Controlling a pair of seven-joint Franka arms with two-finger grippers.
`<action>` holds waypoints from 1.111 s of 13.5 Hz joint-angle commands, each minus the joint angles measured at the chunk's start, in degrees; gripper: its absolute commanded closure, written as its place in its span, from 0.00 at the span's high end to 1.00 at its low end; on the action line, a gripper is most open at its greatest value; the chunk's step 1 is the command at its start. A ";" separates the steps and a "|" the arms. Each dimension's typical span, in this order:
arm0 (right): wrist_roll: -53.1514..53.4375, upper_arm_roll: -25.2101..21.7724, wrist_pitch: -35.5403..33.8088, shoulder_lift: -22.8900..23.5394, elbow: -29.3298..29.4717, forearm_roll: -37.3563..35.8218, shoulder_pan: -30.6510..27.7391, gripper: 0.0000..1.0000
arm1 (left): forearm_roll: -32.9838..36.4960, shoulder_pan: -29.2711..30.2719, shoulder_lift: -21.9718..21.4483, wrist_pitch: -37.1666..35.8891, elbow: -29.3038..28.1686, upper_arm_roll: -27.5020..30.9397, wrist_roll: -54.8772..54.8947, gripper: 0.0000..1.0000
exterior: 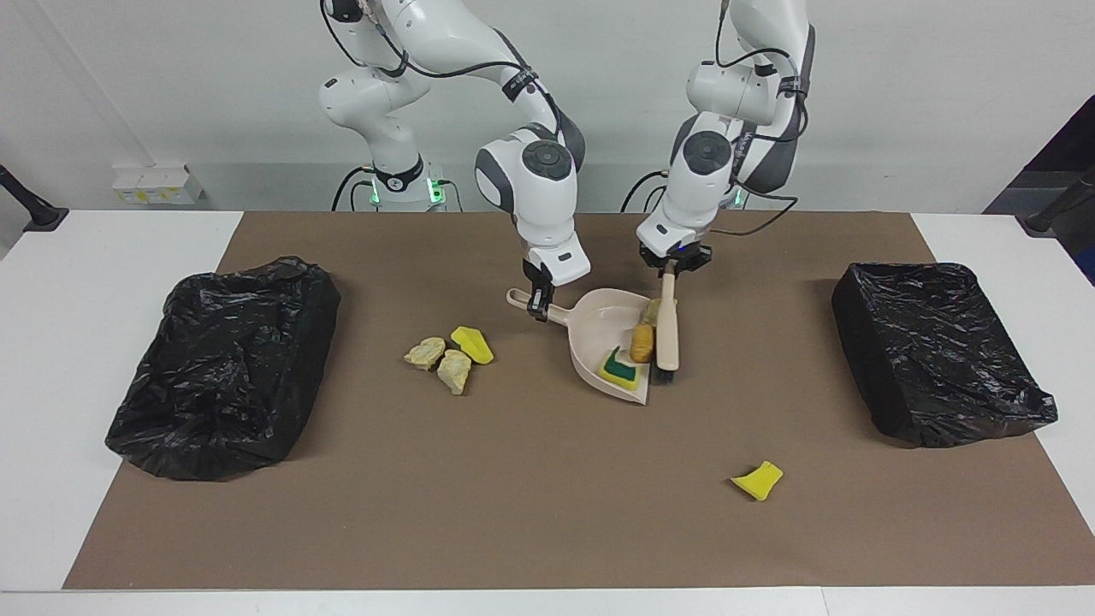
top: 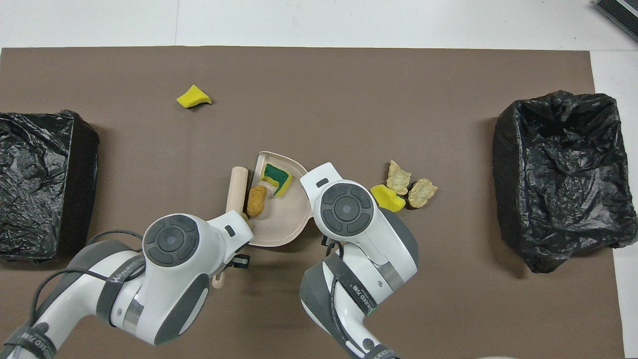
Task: Sweep and dump trash in bin
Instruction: 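Sweep the sponge pieces into the dustpan with the left gripper's brush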
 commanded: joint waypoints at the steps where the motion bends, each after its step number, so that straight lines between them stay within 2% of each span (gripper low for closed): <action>1: 1.47 0.21 0.06 0.30 0.65 -0.91 -0.13 0.00 | -2.53 -3.96 0.63 -3.01 4.30 0.80 -0.88 0.00; 4: 1.56 0.12 0.06 0.30 0.56 -0.82 -0.13 0.00 | -2.63 -2.39 0.63 -5.48 9.31 0.98 -0.80 0.00; 7: 1.56 0.12 0.06 0.30 0.56 -0.82 -0.13 0.00 | -2.02 0.24 0.80 -5.66 10.38 1.15 -0.01 0.00; 9: 1.56 0.12 0.06 0.30 0.56 -0.82 -0.13 0.00 | 0.26 3.22 2.38 -5.66 12.21 1.15 0.86 0.00; 12: 3.22 0.12 0.06 0.21 0.48 -0.56 -0.13 0.00 | 3.34 8.32 8.61 -8.03 20.81 1.24 6.56 0.00; 14: 7.08 0.21 -0.29 0.12 0.56 0.05 0.31 0.00 | 9.04 12.27 13.44 -8.47 26.44 1.16 13.48 0.00; 15: 8.84 0.21 -0.38 0.12 0.56 0.23 0.40 0.00 | 9.76 13.86 15.20 -8.47 28.82 1.15 16.57 0.00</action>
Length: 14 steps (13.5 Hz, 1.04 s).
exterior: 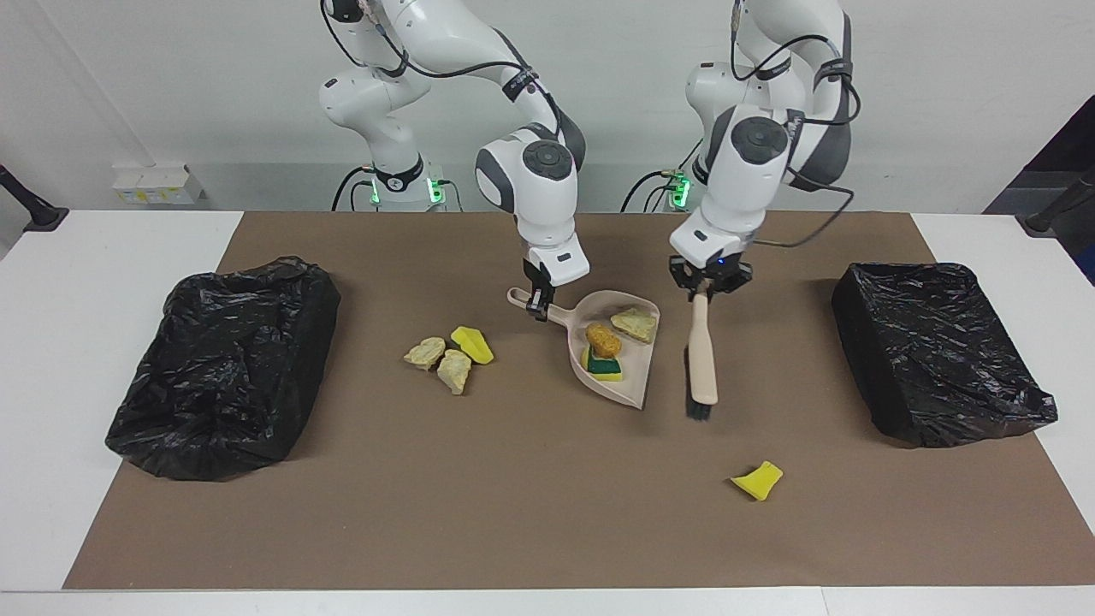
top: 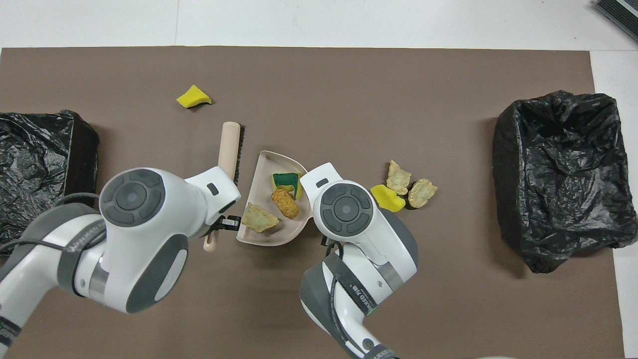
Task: Sweep and dump trash in bin
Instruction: 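Sweep the sponge pieces into the dustpan with the left gripper's brush, then move the brush with the left gripper to the far yellow sponge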
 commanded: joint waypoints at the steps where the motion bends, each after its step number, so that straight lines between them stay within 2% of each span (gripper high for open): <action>1: 4.76 0.12 -0.29 0.10 0.56 0.15 0.67 0.00 | 2.63 5.24 7.35 -1.98 9.26 -0.46 9.43 0.00; 5: 4.77 0.12 -0.29 0.10 0.65 0.15 0.77 0.00 | 10.88 10.44 16.93 -1.71 19.72 -0.55 18.32 0.00; 7: 4.77 0.12 -0.20 0.10 0.56 0.15 0.77 0.00 | 13.34 12.46 18.70 -2.58 22.11 -0.55 24.91 0.00; 10: 4.77 0.12 -0.20 0.10 0.56 0.15 0.77 0.00 | 16.50 13.44 23.09 -2.68 26.58 -0.55 26.61 0.00; 12: 4.77 0.12 -0.20 0.10 0.56 0.15 0.77 0.00 | 20.98 13.79 24.68 -2.42 27.30 -0.46 33.26 0.00; 14: 4.77 0.12 -0.20 0.10 0.56 0.15 0.77 0.00 | 21.88 13.09 24.86 -2.41 26.51 -0.55 33.90 0.00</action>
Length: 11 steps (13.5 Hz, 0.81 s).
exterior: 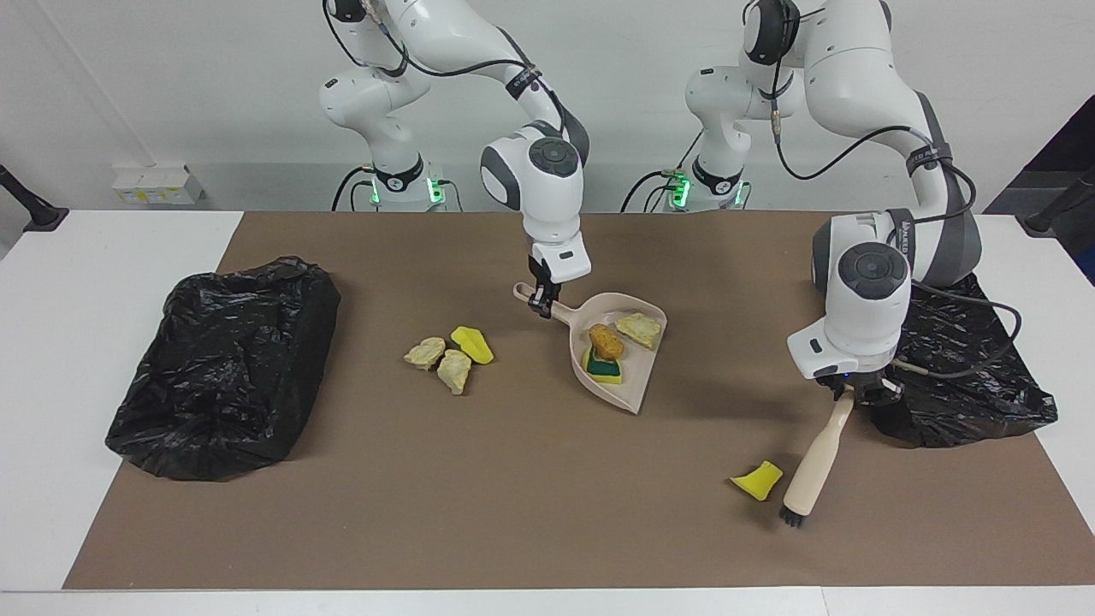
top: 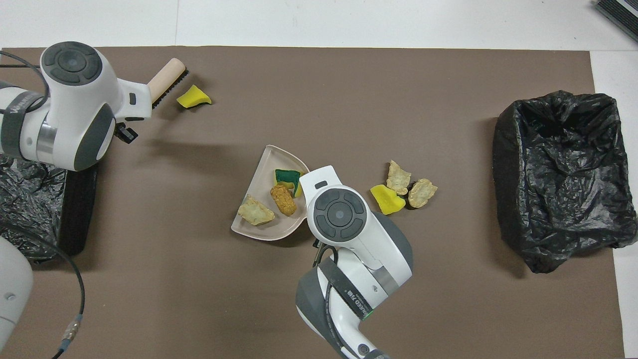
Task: Sweep and dump trash in bin
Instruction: 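Move the brush with the left gripper to the far yellow sponge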
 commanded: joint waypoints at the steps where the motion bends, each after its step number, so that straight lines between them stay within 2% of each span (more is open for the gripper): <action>1: 1.16 0.09 -0.20 0.10 0.55 0.15 -0.02 0.00 | 1.70 -0.24 1.27 -1.07 1.21 -0.56 2.29 0.00; 4: 1.07 0.09 -0.20 0.10 0.46 0.15 -0.02 0.00 | 1.08 -0.24 0.75 -2.12 0.50 -0.65 2.38 0.00; 6: 1.07 0.09 -0.20 0.01 0.46 0.15 -0.02 0.00 | 0.82 -1.03 -0.65 -5.27 -0.99 -0.82 1.95 0.00; 7: 1.07 0.09 -0.20 0.01 0.46 0.15 -0.02 0.00 | 0.04 -1.56 -2.06 -6.16 -2.65 -0.82 1.77 0.00; 9: 1.07 0.09 -0.20 0.01 0.46 0.15 -0.02 0.00 | -1.98 -1.73 -6.62 -5.55 -9.57 -0.91 1.51 0.00; 11: 1.07 0.09 -0.20 0.01 0.46 0.15 -0.02 0.00 | -2.08 -4.27 -10.23 -6.16 -14.60 -1.00 1.77 0.00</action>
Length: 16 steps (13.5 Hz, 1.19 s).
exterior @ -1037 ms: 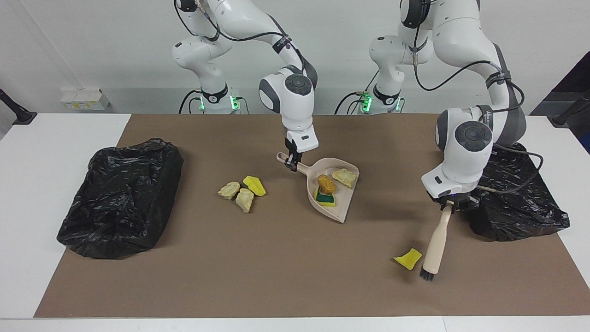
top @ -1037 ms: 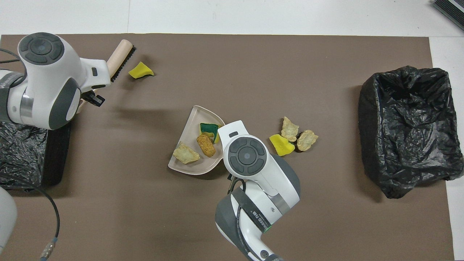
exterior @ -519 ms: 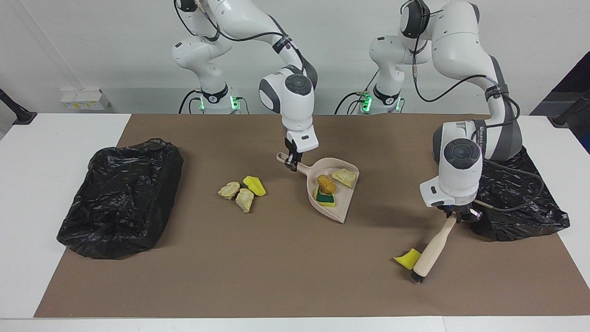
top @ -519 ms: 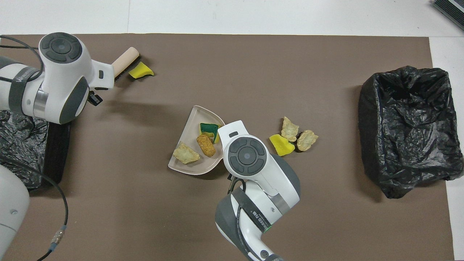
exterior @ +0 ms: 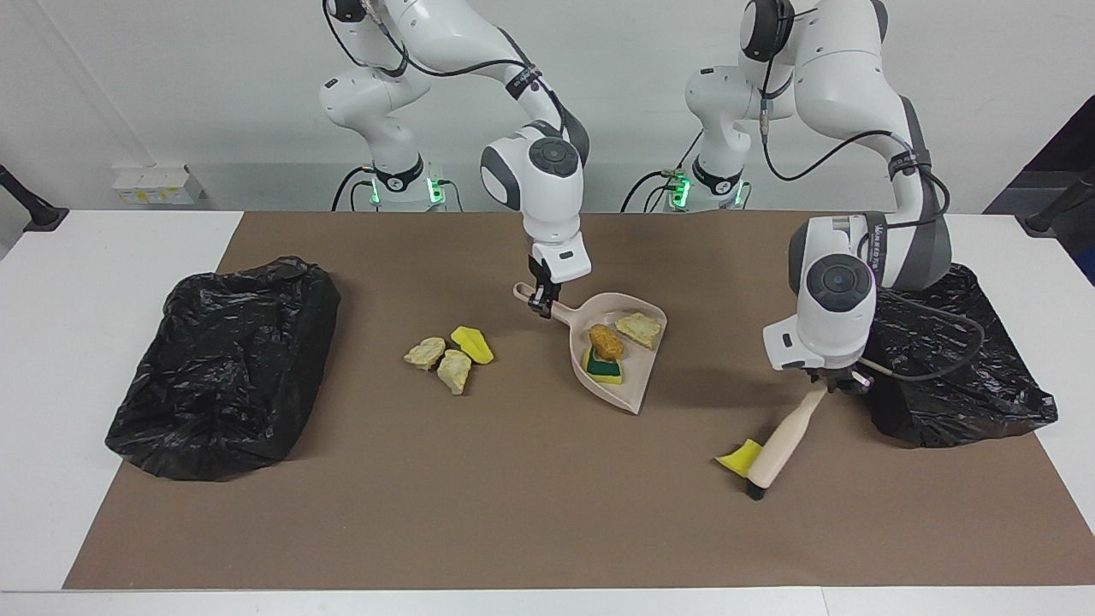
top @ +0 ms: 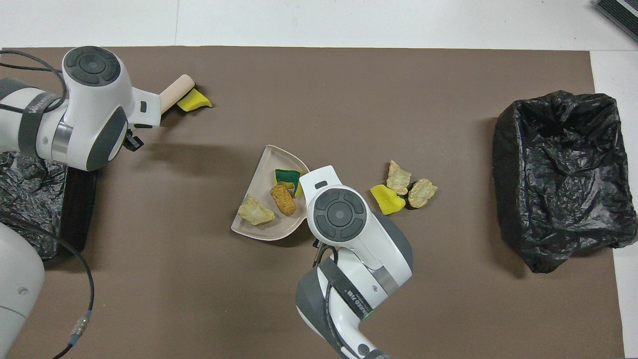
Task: Sweep and dump trash in bin
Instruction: 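Move the brush with the left gripper to the far yellow sponge, then sweep the far yellow sponge into the dustpan with the left gripper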
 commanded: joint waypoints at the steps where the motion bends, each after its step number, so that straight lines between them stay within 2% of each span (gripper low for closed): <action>1: 1.07 0.09 -0.20 0.01 0.46 0.15 -0.02 0.00 | -1.23 -4.49 -7.92 -0.37 -10.95 0.60 -0.51 0.00; 4: 1.07 0.09 -0.20 0.01 0.46 0.15 -0.02 0.00 | -6.23 -8.63 -12.23 -0.37 -17.82 0.60 -3.66 0.00; 9: 1.07 0.09 -0.29 0.01 0.38 0.15 -0.02 0.00 | -15.02 -12.68 -15.22 -7.75 -18.71 0.60 -4.72 0.00; 11: 1.07 0.09 -0.29 -0.08 0.38 0.15 -0.02 0.00 | -16.44 -15.49 -16.37 -10.38 -18.71 0.60 -9.44 0.00; 14: 1.16 0.09 -0.55 -0.08 0.38 0.15 -0.02 0.00 | -19.16 -17.08 -16.90 -10.22 -18.54 0.60 -15.44 0.00; 16: 1.16 0.09 -1.61 -0.08 0.64 0.15 -0.02 0.00 | -19.43 -16.38 -20.31 -10.13 -18.45 0.78 -15.54 0.00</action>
